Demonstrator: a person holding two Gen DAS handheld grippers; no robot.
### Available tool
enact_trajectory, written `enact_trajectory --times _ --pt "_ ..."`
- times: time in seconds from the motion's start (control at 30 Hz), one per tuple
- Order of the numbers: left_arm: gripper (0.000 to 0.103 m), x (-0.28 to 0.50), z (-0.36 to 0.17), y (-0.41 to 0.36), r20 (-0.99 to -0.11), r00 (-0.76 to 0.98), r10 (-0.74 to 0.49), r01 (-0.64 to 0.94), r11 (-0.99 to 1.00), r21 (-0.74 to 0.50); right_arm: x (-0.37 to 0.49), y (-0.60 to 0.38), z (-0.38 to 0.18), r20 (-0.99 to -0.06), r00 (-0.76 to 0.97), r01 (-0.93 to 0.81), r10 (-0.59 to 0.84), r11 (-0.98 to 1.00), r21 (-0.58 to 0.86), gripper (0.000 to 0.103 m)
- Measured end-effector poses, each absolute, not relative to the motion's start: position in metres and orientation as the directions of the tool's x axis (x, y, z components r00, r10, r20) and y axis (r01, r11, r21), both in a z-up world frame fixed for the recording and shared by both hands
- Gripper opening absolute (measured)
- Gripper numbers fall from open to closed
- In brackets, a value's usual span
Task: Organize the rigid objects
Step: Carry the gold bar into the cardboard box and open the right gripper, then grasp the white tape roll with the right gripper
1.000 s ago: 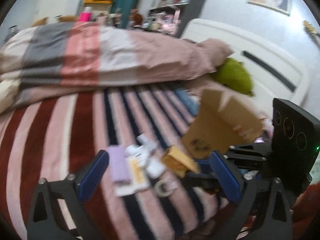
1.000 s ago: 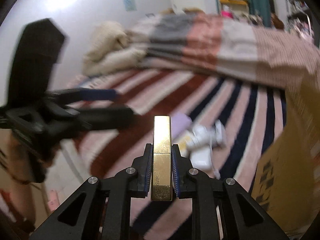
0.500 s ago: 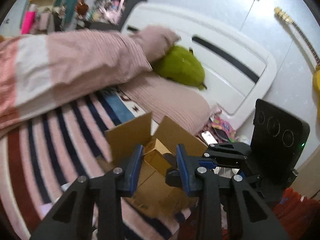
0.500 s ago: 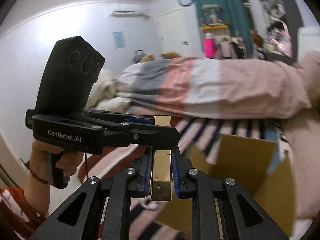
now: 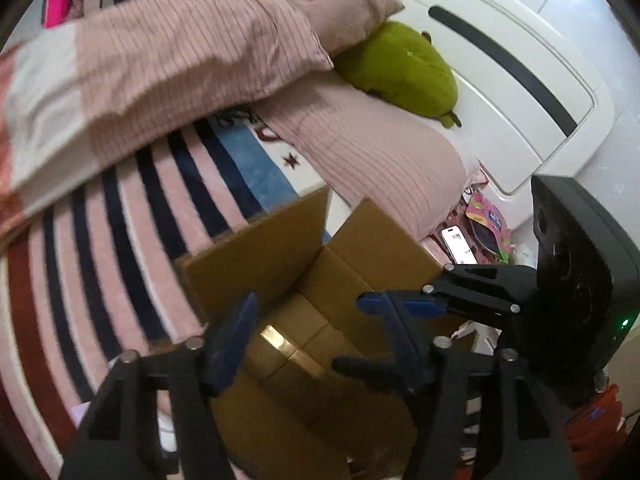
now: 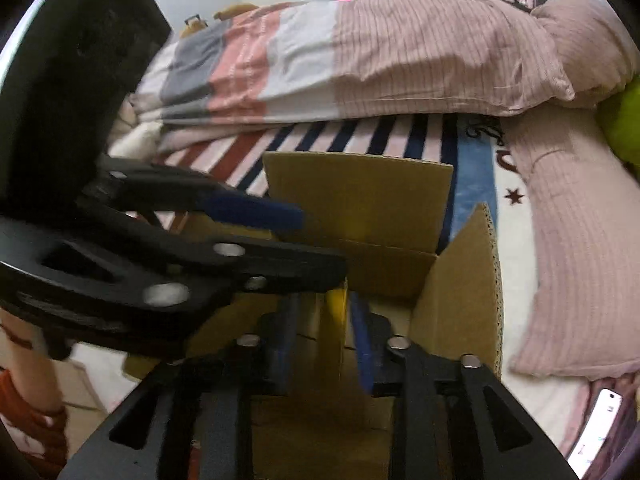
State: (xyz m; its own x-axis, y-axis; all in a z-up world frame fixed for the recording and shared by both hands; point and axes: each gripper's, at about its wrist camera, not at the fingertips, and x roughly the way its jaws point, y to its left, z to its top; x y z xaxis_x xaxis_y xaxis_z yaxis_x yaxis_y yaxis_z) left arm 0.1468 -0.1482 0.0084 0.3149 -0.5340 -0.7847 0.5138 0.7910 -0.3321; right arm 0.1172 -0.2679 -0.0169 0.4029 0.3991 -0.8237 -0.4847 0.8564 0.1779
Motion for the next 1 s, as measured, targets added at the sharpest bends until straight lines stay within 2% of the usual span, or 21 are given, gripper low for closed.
enact_trajectory --times 0.07,0.1,0.17,0.23,0.3,0.33,0.4,0.6,0.7,0.8,0.97,1.0 --pt "0.065 0.133 0.022 -0.129 -0.778 0.377 -0.502 0.506 0.815 -0.281 0.102 -0.266 -0.011 -0.802 0.421 -0.516 0.424 0.839 0.173 0.048" --pt "0.07 0.127 0.027 -0.12 -0.776 0.415 -0.476 0.496 0.833 -0.246 0.091 -0.257 -0.003 -0.777 0.439 -0.551 0.452 0.818 0.165 0.049" --pt "0.071 0.109 0.037 -0.091 -0.76 0.491 -0.426 0.464 0.866 -0.185 0.072 -0.239 0.008 -0.735 0.46 -0.607 0.498 0.781 0.15 0.049" --pt "0.075 0.096 0.041 -0.059 -0.742 0.538 -0.401 0.425 0.889 -0.172 0.053 -0.217 0.016 -0.698 0.445 -0.673 0.561 0.724 0.153 0.049" --pt "0.083 0.081 0.034 -0.024 -0.726 0.588 -0.355 0.367 0.918 -0.151 0.036 -0.186 0.013 -0.678 0.381 -0.719 0.629 0.662 0.21 0.057" --pt "0.084 0.078 0.029 -0.013 -0.725 0.601 -0.337 0.348 0.927 -0.143 0.033 -0.178 0.008 -0.672 0.36 -0.722 0.647 0.649 0.238 0.06" --pt "0.084 0.07 0.012 0.012 -0.728 0.612 -0.31 0.306 0.941 -0.144 0.022 -0.153 -0.01 -0.675 0.299 -0.74 0.675 0.611 0.283 0.06" --pt "0.084 0.046 -0.047 0.059 -0.723 0.619 -0.306 0.247 0.95 -0.19 -0.011 -0.103 -0.071 -0.7 0.381 -0.791 0.604 0.605 0.092 0.06" --pt "0.084 0.035 -0.069 0.069 -0.726 0.614 -0.31 0.234 0.95 -0.208 -0.031 -0.089 -0.084 -0.678 0.482 -0.796 0.555 0.601 -0.073 0.06" --pt "0.084 0.026 -0.082 0.075 -0.722 0.612 -0.324 0.226 0.946 -0.232 -0.04 -0.081 -0.088 -0.65 0.546 -0.784 0.529 0.597 -0.173 0.06" --pt "0.084 0.019 -0.094 0.083 -0.709 0.618 -0.34 0.199 0.94 -0.277 -0.04 -0.074 -0.094 -0.663 0.578 -0.765 0.475 0.599 -0.238 0.062" --pt "0.084 0.018 -0.097 0.084 -0.709 0.618 -0.339 0.195 0.94 -0.279 -0.042 -0.072 -0.096 -0.65 0.611 -0.749 0.453 0.597 -0.288 0.062"
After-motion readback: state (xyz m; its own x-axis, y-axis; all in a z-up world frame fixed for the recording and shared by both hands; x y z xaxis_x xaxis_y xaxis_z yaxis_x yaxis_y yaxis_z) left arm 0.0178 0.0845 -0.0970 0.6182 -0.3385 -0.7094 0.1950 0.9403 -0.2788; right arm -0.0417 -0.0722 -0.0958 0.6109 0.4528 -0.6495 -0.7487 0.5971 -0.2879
